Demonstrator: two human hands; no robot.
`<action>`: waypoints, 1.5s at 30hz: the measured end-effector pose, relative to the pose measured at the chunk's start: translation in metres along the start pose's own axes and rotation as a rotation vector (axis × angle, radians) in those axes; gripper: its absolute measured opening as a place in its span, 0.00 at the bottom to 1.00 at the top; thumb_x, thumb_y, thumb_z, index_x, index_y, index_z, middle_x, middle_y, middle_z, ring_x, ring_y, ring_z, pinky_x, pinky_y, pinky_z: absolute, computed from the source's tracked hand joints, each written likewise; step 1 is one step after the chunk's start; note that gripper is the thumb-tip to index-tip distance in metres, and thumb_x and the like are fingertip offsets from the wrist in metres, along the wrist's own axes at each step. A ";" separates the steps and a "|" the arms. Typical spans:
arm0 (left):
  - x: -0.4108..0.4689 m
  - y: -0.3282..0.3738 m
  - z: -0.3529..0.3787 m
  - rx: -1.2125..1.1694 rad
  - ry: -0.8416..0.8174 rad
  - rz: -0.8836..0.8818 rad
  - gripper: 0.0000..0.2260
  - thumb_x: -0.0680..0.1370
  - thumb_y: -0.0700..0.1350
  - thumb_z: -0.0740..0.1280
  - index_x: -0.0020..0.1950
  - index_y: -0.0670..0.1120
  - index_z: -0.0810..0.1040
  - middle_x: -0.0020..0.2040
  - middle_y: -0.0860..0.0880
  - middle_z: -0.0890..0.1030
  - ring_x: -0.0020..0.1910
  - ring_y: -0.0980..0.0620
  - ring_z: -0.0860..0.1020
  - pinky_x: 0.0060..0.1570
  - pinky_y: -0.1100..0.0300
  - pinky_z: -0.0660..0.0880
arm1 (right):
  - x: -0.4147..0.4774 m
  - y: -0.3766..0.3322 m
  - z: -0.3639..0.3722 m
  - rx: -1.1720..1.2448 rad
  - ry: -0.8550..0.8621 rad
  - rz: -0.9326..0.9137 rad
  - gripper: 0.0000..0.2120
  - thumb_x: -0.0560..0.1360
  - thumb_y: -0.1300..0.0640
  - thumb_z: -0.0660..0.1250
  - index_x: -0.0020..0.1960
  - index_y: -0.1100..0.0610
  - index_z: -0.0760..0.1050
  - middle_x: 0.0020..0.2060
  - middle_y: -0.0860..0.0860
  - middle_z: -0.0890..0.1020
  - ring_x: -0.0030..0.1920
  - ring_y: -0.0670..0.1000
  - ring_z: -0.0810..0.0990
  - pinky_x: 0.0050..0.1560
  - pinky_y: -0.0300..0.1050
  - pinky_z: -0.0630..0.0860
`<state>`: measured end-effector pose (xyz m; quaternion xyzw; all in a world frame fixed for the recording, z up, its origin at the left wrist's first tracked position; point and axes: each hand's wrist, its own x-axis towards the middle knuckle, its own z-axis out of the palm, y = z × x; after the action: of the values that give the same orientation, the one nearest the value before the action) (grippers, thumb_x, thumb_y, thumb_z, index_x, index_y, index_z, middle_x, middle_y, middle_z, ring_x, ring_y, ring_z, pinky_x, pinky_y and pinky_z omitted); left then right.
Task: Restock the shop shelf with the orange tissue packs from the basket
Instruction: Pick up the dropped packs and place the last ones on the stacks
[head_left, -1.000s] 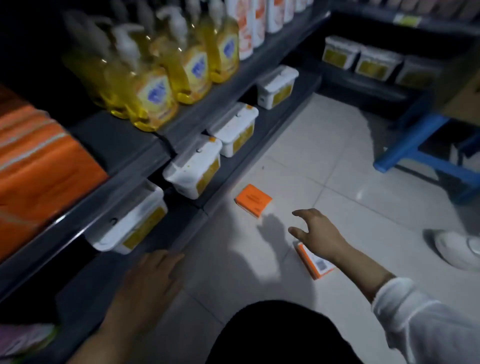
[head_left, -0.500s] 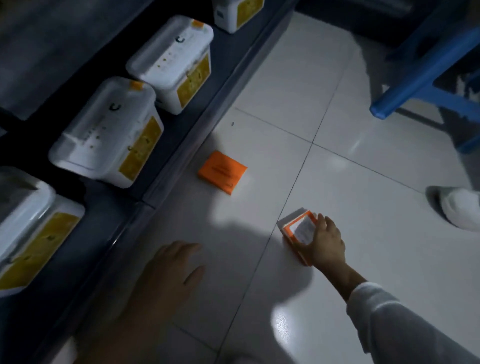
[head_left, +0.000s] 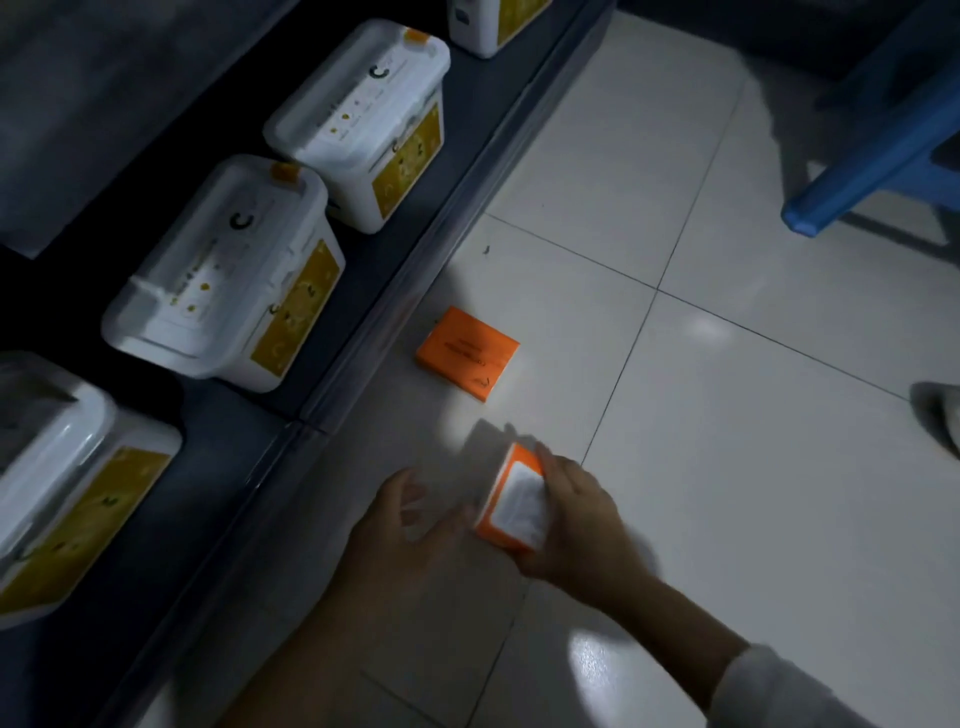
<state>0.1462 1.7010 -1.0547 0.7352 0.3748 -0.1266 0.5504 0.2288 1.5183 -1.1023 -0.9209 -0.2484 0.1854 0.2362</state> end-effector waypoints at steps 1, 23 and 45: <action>0.002 0.003 0.000 -0.062 -0.005 -0.044 0.38 0.61 0.64 0.74 0.66 0.52 0.68 0.57 0.54 0.75 0.54 0.56 0.76 0.50 0.61 0.74 | 0.002 -0.014 0.001 0.029 0.001 -0.071 0.51 0.55 0.41 0.72 0.73 0.55 0.57 0.60 0.55 0.75 0.56 0.55 0.76 0.58 0.46 0.71; 0.015 -0.032 -0.042 -0.201 0.212 -0.029 0.05 0.76 0.47 0.67 0.49 0.53 0.72 0.48 0.52 0.81 0.44 0.57 0.81 0.35 0.66 0.76 | 0.169 -0.044 0.028 -0.611 -0.105 0.109 0.28 0.76 0.53 0.60 0.70 0.66 0.58 0.67 0.63 0.66 0.65 0.63 0.67 0.62 0.54 0.66; -0.146 0.062 -0.100 0.019 0.295 0.287 0.10 0.79 0.38 0.63 0.51 0.51 0.79 0.60 0.47 0.66 0.54 0.55 0.72 0.52 0.65 0.72 | -0.042 -0.118 -0.111 1.174 -0.262 0.224 0.21 0.63 0.62 0.64 0.56 0.63 0.73 0.54 0.66 0.78 0.56 0.66 0.77 0.48 0.47 0.76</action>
<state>0.0655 1.7243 -0.8868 0.7969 0.3413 0.0588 0.4950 0.2021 1.5481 -0.9396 -0.6269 -0.0334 0.4270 0.6508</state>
